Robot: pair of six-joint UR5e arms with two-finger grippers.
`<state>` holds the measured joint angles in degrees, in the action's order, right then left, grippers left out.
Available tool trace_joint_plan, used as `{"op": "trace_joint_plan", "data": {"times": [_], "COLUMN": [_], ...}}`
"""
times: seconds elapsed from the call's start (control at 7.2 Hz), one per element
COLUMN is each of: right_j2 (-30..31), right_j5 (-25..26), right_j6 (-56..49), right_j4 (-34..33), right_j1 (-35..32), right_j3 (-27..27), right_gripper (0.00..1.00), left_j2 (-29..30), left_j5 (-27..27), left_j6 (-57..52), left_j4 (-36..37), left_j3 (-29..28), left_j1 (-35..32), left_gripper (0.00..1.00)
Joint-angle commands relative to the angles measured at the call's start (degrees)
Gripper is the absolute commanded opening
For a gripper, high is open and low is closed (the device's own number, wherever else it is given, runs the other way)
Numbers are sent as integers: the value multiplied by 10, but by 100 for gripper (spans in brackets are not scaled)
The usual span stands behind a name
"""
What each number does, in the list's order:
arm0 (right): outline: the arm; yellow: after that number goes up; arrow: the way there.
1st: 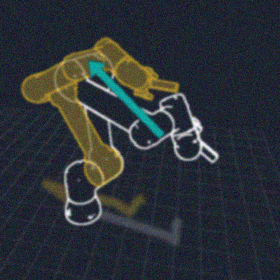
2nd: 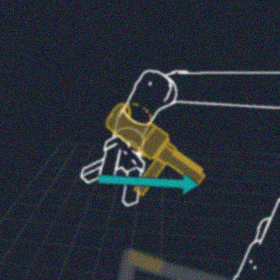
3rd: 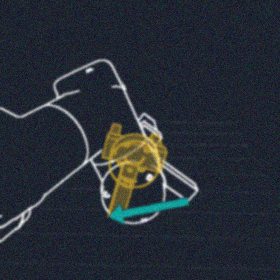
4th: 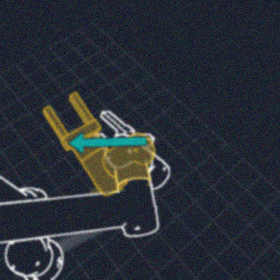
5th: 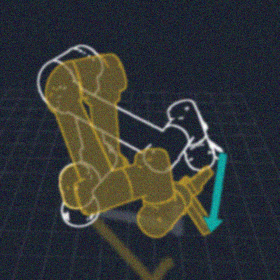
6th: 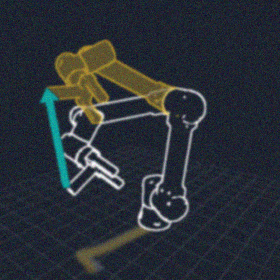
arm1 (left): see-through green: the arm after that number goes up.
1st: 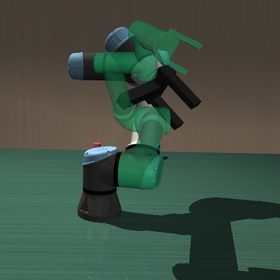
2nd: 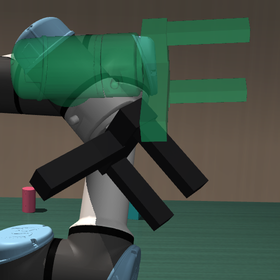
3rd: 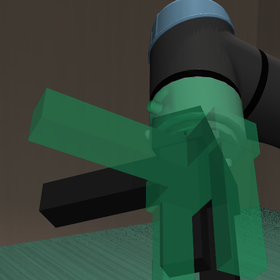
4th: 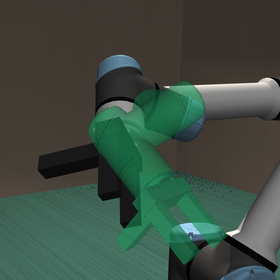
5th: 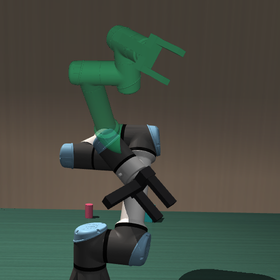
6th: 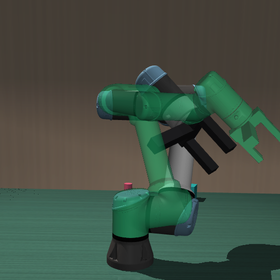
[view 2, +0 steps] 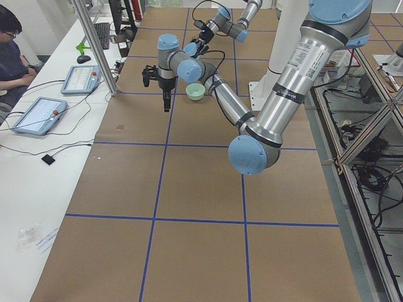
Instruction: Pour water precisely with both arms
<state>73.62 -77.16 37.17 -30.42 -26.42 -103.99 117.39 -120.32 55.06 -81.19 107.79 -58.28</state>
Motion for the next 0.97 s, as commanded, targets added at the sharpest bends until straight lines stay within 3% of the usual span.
{"op": "trace_joint_plan", "data": {"times": [0.0, 0.28, 0.83], "right_j2": [0, -1, -66], "right_j5": [25, 22, 15], "right_j6": [-13, -50, -66], "right_j4": [42, 34, -120], "right_j1": [50, 73, 76], "right_j3": [12, 27, 31], "right_gripper": [0, 0, 0], "left_j2": [-10, -20, -35], "left_j5": [-1, -1, -1], "left_j6": [-8, -11, -46], "left_j4": [0, -1, 0], "left_j3": [1, 1, 2], "left_j1": [-5, -9, -23], "left_gripper": [100, 100, 100]}}
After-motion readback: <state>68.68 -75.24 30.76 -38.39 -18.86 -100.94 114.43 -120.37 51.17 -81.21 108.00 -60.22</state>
